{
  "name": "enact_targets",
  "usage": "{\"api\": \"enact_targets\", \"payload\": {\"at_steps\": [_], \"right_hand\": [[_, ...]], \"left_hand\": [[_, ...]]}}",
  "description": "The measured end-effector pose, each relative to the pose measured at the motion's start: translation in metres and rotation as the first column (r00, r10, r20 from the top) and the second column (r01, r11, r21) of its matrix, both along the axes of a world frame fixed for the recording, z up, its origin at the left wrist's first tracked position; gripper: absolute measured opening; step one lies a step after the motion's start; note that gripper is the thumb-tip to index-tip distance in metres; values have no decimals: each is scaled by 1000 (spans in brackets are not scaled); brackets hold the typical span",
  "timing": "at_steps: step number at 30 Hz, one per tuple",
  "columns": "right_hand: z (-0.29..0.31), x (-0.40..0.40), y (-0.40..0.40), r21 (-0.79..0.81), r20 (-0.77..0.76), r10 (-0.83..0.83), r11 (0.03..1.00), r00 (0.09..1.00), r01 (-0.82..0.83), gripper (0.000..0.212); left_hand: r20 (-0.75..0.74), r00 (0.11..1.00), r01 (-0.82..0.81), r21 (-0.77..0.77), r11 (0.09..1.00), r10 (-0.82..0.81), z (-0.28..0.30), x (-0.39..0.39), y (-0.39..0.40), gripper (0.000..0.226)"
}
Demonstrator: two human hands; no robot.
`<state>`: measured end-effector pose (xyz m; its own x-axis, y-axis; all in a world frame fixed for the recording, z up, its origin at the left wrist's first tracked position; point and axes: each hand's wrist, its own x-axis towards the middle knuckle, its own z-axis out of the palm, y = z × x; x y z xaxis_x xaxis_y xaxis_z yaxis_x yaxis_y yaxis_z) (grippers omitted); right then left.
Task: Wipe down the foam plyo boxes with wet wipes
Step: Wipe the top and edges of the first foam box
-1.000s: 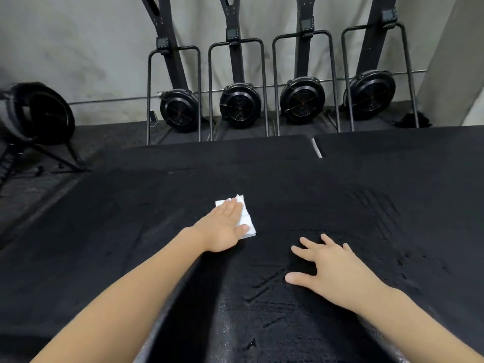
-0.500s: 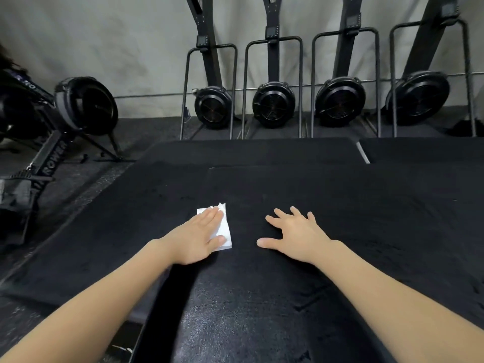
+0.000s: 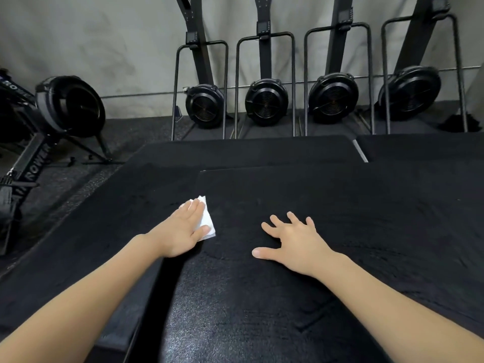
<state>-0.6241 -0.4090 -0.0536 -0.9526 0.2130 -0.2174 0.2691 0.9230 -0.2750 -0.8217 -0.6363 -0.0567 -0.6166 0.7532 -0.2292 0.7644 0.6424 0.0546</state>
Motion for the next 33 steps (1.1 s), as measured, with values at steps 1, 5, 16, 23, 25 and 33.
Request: {"api": "enact_targets", "payload": {"at_steps": [1, 5, 16, 23, 25, 33], "right_hand": [[0, 0, 1, -2, -3, 2, 1000, 1000, -2, 84], [-7, 3, 1, 41, -89, 18, 999, 996, -14, 78], [11, 64, 92, 130, -208, -154, 974, 966, 184, 66], [2, 131, 131, 184, -153, -310, 924, 938, 335, 89], [-2, 136, 132, 172, -128, -262, 944, 957, 281, 113], [4, 146, 151, -31, -63, -186, 982, 981, 184, 87]], "left_hand": [[-9, 1000, 9, -11, 1000, -9, 1, 1, 10, 108], [-21, 999, 47, -41, 998, -48, 3, 7, 55, 95], [-9, 974, 227, 4, 974, -226, 0, 71, 199, 74], [51, 954, 294, 57, 954, -297, 2, 119, 282, 75], [49, 946, 317, 65, 946, -320, 0, 130, 302, 75], [68, 908, 415, -9, 910, -414, 8, 160, 370, 68]]}}
